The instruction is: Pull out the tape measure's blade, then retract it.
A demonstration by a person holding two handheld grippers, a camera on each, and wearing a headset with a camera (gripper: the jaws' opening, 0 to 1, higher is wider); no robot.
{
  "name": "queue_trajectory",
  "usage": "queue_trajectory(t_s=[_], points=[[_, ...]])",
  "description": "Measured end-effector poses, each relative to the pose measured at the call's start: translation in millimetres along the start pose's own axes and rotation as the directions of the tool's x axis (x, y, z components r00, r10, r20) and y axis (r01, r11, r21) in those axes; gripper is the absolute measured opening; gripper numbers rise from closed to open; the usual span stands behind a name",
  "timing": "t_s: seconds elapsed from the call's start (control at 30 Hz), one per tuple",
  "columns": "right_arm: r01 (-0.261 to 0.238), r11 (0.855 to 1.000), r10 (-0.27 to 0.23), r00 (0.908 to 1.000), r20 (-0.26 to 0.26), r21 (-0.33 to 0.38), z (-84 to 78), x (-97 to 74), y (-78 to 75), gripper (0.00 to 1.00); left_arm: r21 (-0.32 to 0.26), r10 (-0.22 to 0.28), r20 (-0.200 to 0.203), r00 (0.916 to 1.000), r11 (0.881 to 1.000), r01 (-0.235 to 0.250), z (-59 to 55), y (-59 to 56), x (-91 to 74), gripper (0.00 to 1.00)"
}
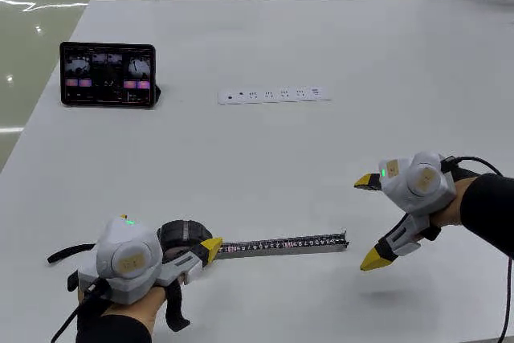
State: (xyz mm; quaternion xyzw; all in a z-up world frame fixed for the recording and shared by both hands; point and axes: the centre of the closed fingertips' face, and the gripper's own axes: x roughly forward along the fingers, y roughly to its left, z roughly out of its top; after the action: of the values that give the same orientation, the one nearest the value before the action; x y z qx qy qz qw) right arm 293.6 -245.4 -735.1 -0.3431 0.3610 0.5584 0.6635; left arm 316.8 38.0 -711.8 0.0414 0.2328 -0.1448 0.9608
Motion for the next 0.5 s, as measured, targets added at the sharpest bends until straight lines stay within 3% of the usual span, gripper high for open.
queue_trajectory(t_s=[0.23,0.37,0.5], points=[[-0.027,0.999,0.026,0.9989,-0.04,-0.032,-3.0,14.4,-2.2,0.76,-0.008,0.035,0.014,0.9993,0.999,-0.034,1.3,0.5,4.8,0.99],[-0.049,0.998,0.046,0.9973,-0.057,-0.047,-2.6,22.5,3.2,0.69,-0.009,0.032,0.004,0.9995,0.999,-0.032,-5.9,-3.3,6.7,0.99],[-0.065,0.995,0.06,0.9955,-0.074,-0.07,-4.2,29.7,7.8,0.56,-0.007,0.028,0.005,0.9996,1.0,-0.028,-9.3,-5.5,5.8,0.99]])
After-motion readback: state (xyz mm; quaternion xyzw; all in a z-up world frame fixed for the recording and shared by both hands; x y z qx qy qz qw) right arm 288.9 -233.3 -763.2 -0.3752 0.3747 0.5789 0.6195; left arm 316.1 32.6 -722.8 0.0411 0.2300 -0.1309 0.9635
